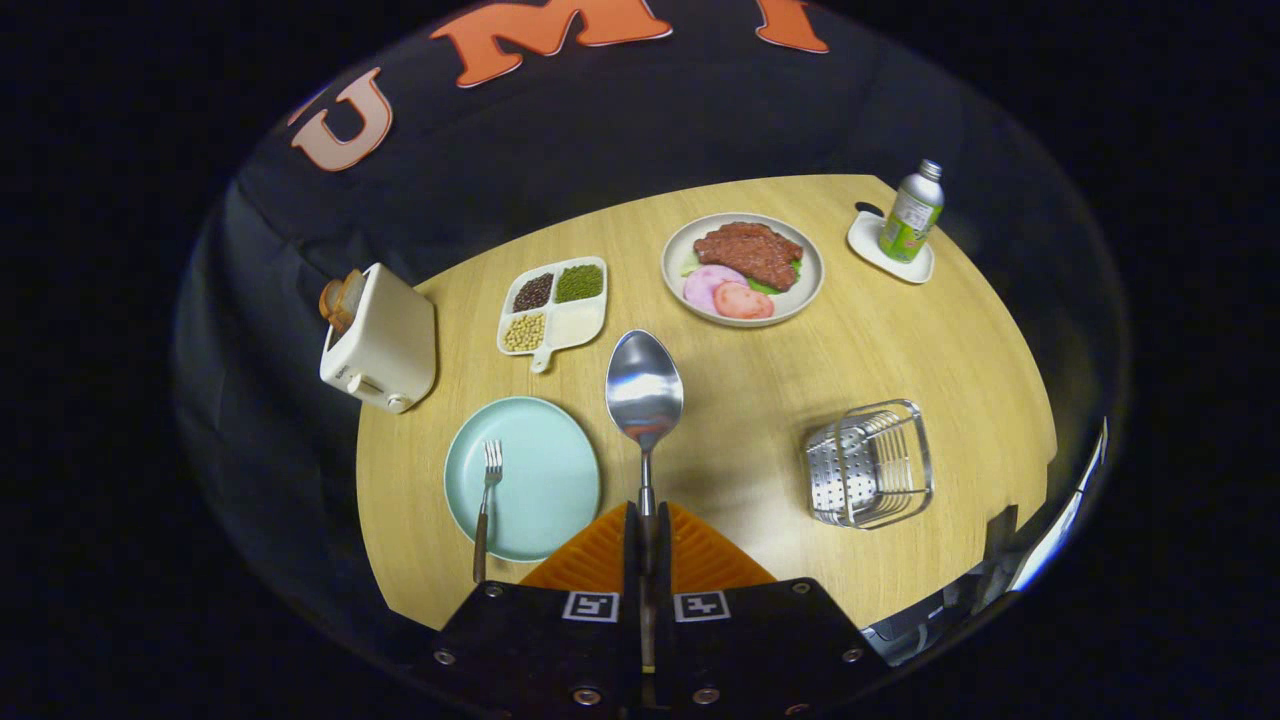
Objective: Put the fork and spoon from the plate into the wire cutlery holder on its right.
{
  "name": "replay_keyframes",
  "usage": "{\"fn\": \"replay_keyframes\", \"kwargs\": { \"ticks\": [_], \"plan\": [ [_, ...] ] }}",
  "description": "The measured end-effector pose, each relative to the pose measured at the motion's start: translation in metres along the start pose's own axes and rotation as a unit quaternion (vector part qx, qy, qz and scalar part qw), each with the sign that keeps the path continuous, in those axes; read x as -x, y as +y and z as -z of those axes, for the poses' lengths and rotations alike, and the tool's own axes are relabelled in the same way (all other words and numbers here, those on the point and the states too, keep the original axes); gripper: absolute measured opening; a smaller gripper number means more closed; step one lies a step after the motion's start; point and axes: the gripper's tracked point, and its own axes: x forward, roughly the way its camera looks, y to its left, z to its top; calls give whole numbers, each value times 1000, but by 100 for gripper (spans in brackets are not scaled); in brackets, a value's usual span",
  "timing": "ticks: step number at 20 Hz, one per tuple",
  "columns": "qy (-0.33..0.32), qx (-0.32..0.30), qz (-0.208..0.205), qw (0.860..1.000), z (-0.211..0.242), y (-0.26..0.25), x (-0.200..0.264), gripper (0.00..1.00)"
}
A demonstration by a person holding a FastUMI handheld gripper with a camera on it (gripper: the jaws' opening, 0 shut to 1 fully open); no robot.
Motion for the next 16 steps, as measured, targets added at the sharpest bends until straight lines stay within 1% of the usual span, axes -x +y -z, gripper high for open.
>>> {"fn": "replay_keyframes", "kwargs": {
  "ticks": [5, 8, 11, 14, 16],
  "plan": [
    [2, -37, 37, 999, 12, -69, 18, 6],
    [22, -46, 51, 997, 26, -102, 18, 6],
    [56, -21, 54, 997, 43, -121, 10, 6],
    [75, -13, 57, 995, 50, -130, 3, 6],
    [78, -5, 73, 994, 47, -139, 0, 6]
  ]
}}
